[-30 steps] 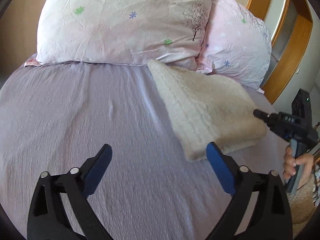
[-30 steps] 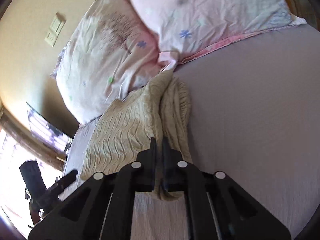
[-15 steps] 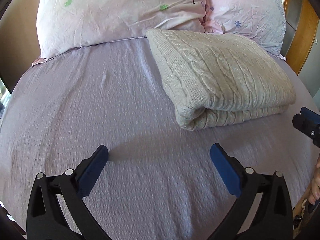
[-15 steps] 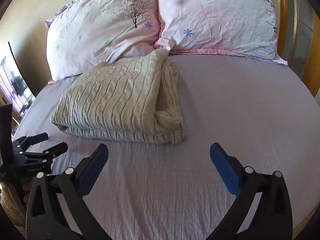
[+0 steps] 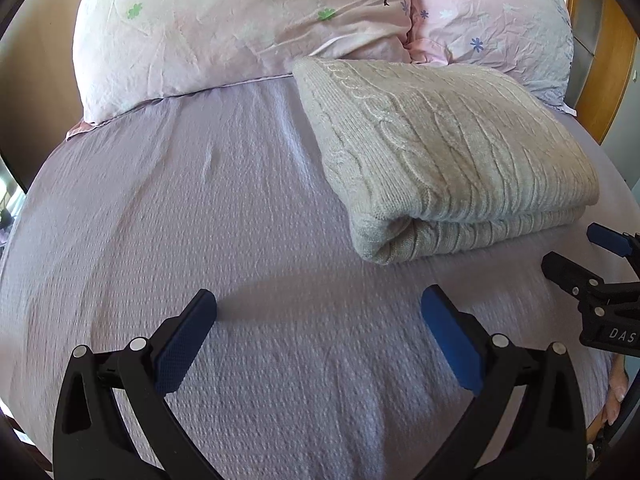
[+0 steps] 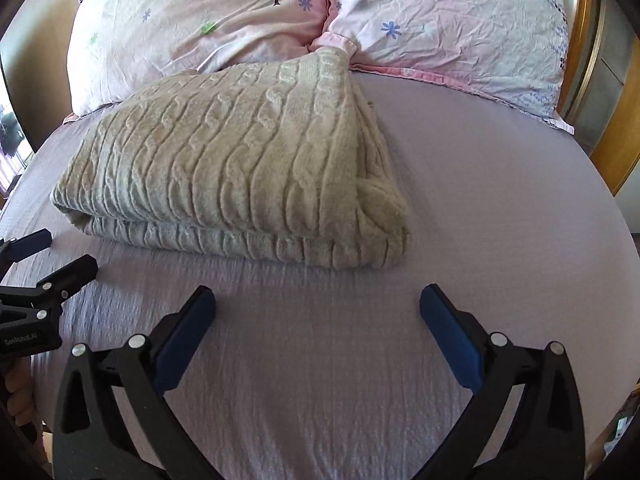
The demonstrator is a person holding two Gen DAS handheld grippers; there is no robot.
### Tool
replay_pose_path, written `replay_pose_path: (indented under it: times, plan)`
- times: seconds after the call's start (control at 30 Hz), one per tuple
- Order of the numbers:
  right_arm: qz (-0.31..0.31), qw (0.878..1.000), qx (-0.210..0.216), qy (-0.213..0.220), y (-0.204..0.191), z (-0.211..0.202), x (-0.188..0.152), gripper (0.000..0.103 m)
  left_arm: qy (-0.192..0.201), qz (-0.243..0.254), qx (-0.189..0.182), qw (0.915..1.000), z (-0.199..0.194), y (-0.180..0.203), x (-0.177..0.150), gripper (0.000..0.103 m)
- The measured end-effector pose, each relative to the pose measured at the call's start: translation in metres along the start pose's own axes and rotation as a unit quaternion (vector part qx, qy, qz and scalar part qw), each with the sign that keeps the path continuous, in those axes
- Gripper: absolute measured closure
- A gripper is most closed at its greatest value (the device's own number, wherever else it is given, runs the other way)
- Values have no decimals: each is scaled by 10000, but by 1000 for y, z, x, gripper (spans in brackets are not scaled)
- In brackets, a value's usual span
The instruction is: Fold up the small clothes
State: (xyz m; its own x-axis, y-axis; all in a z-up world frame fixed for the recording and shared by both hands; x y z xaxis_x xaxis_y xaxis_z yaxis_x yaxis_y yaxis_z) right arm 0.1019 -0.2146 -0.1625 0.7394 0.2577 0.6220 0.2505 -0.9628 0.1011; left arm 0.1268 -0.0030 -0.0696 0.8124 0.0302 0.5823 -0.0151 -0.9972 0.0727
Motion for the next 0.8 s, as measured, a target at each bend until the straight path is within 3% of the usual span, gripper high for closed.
replay_pose_path:
  times: [0.8]
  plan:
    - [-1, 10000, -7, -1, 1, -1, 0, 2, -44, 24, -12, 10000, 1, 0, 1, 1]
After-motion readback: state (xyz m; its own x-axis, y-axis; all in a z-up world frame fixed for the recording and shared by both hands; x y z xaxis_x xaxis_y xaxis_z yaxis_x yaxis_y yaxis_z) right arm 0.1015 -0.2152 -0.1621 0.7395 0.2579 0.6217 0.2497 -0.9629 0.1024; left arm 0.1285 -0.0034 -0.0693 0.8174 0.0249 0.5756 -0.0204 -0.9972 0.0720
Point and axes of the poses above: each gripper's, at about its wrist camera, not at the fingertips, and z roughly the way its jaws point, y to its right, x to its top, the point moved 9 cm from there along z, roughly the way its jaws point, and after that the axes turned 10 degrees about -z, right-handed, at the moved point
